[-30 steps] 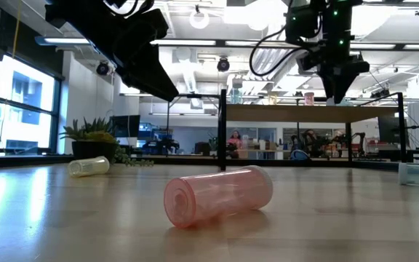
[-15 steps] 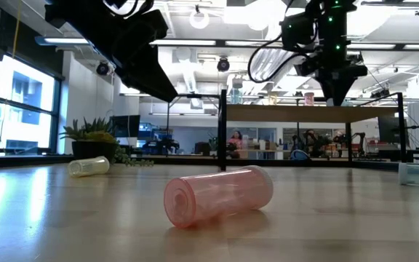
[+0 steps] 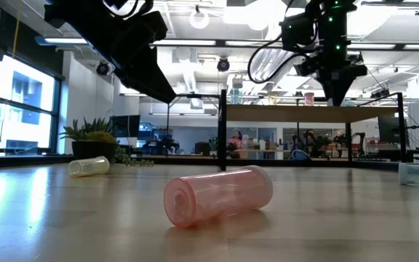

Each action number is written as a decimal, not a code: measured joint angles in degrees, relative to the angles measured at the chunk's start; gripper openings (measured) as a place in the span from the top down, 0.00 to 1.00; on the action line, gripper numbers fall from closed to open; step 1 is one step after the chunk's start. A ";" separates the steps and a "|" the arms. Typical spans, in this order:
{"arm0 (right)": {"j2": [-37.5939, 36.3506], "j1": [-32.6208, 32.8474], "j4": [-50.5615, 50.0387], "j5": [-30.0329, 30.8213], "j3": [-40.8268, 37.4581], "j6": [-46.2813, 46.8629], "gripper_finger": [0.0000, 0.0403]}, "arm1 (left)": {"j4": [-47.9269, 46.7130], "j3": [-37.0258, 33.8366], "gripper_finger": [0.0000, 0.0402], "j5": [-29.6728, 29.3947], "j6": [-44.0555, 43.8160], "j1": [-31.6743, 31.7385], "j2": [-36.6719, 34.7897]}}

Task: Pick and place medicine bottles onto shelf by color
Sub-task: Put the blue pill bottle aligned with the other blue pill bottle on the shelf

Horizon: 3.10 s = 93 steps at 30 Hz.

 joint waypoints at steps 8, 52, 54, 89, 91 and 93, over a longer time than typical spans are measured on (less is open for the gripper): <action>0.04 0.00 0.24 0.14 -0.04 0.22 0.72 | -0.02 0.00 0.39 -0.01 -0.02 0.00 0.00; -40.78 11.23 22.85 10.52 -20.06 49.30 0.72 | -0.02 0.00 0.39 0.01 -0.02 -0.01 0.00; -40.96 11.26 25.33 13.52 -22.09 49.34 0.72 | -0.01 0.00 0.39 0.01 -0.01 -0.03 0.00; -40.96 11.26 44.56 39.10 -39.20 72.45 0.72 | 0.03 0.00 0.39 -0.01 0.00 -0.01 0.00; -40.96 11.26 44.49 39.23 -39.28 73.27 0.72 | 0.02 0.00 0.39 -0.01 0.00 -0.01 0.00; -40.96 11.26 44.59 39.24 -39.28 73.50 0.72 | 0.04 0.00 0.39 -0.01 0.00 -0.01 0.00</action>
